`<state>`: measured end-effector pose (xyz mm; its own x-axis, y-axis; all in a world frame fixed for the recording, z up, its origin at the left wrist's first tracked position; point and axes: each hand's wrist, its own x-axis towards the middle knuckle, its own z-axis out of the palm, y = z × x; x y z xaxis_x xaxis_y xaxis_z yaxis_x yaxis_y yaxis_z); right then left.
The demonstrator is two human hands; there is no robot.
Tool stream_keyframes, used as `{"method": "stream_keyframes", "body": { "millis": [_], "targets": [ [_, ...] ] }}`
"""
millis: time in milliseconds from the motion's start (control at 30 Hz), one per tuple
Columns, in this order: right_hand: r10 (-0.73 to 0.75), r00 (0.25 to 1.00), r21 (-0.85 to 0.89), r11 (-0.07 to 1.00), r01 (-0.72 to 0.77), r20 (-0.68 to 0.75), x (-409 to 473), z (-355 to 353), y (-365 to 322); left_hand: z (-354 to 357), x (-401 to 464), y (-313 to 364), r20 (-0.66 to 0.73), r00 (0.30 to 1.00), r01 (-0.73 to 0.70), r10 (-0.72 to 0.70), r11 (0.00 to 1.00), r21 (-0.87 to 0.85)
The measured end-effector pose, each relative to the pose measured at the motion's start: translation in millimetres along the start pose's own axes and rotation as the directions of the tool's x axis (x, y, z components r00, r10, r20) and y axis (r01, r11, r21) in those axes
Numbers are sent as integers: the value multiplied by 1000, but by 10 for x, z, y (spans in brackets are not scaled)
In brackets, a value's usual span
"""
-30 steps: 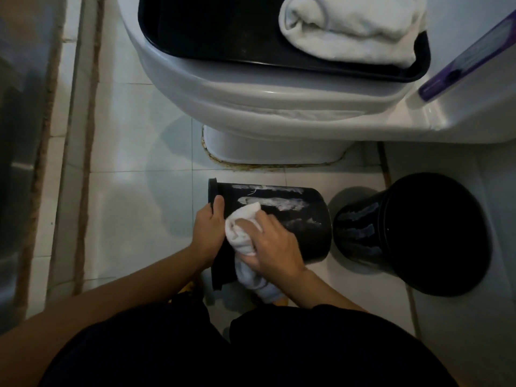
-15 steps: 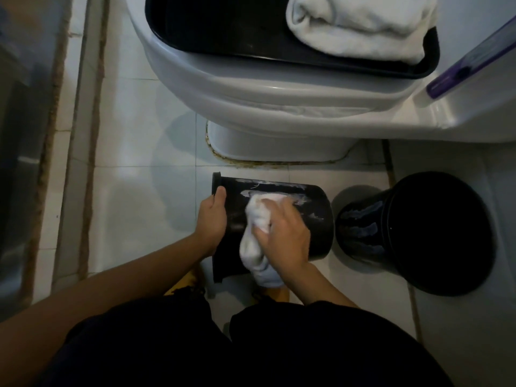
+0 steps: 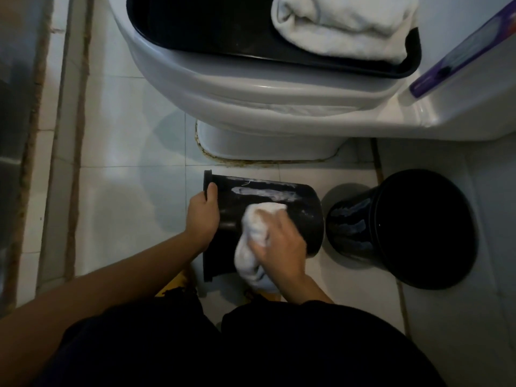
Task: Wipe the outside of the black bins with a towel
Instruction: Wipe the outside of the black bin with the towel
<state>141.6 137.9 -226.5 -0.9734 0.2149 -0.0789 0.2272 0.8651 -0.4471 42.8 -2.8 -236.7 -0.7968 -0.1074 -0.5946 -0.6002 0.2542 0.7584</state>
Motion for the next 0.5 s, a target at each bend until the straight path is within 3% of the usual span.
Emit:
{"method": "stream_keyframes", "body": {
  "millis": [67, 100, 167, 200, 233, 267, 333, 400, 467, 500],
  "targets": [
    [-173, 985, -26, 984, 174, 7, -58, 68, 56, -21, 14, 3, 9, 1000, 8, -8, 1000, 10],
    [-118, 992, -16, 993, 117, -43, -36, 45, 147, -32, 30, 5, 23, 1000, 15, -15, 1000, 20],
    [257, 956, 95, 965, -245, -145, 23, -69, 384, -44, 60, 7, 43, 999, 20, -22, 999, 42],
    [461, 874, 160, 885, -438, -152, 47, -134, 493, -43, 62, 10, 49, 999, 18, -21, 999, 49],
    [582, 799, 176, 812, -557, -151, 68, -154, 558, -38, 62, 17, 47, 999, 13, -16, 999, 52],
    [610, 775, 138, 793, -594, -167, 76, -159, 553, -37, 60, 17, 41, 999, 18, -20, 998, 55],
    [499, 846, 97, 867, -489, -187, 48, -124, 384, -15, 60, 3, 34, 999, 23, -25, 998, 60],
    [176, 980, 88, 982, -169, -88, -53, -28, 220, -23, 41, -10, 16, 1000, 19, -20, 998, 66],
    [-28, 999, 32, 999, 29, -22, -70, -2, 285, -38, 34, -16, 6, 1000, 6, -7, 998, 66],
    [22, 999, 27, 999, -21, -47, -37, -35, 375, -35, 30, -7, 24, 1000, -2, 1, 998, 64]
  ]
}}
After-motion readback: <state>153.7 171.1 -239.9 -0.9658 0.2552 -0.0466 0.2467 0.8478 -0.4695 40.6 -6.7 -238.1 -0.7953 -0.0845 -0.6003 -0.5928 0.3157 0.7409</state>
